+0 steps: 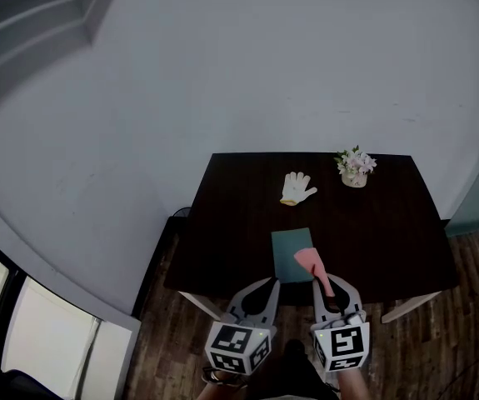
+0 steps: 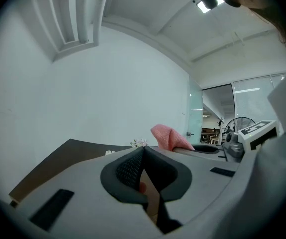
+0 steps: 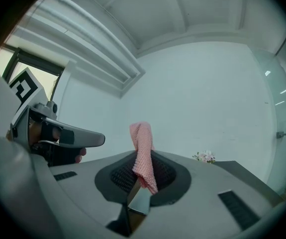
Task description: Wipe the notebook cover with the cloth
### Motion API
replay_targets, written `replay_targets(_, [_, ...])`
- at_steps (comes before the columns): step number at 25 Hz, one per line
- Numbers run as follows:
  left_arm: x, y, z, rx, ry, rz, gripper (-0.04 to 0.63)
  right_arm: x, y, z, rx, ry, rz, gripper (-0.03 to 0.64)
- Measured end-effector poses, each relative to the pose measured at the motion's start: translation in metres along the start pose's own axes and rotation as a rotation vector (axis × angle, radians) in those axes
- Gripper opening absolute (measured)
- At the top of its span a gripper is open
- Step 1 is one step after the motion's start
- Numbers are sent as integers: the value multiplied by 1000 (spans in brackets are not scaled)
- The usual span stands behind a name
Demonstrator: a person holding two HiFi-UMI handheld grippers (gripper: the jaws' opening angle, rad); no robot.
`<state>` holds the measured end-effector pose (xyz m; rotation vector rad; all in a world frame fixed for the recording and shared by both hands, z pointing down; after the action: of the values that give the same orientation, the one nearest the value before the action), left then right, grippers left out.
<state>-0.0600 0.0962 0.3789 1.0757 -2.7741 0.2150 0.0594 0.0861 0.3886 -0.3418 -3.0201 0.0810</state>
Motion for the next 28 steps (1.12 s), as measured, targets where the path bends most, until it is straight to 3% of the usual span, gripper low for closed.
replay_targets(18, [103, -111, -12, 39, 90, 88, 18, -33, -171, -15, 53, 90, 134, 44])
replay_targets(28, [139, -130, -30, 82, 100, 112, 18, -22, -232, -50, 90, 264, 218, 44])
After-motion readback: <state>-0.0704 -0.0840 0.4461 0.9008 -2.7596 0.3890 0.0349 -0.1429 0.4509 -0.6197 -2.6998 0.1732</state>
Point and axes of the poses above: the fingertips, and each gripper's own axes: y backward along the fingers, x to its left, z out of its top, the point moved 4 cm from there along y, backward along the fingers, and after that the axes turned 14 degrees about -z, right-handed, at the moved point
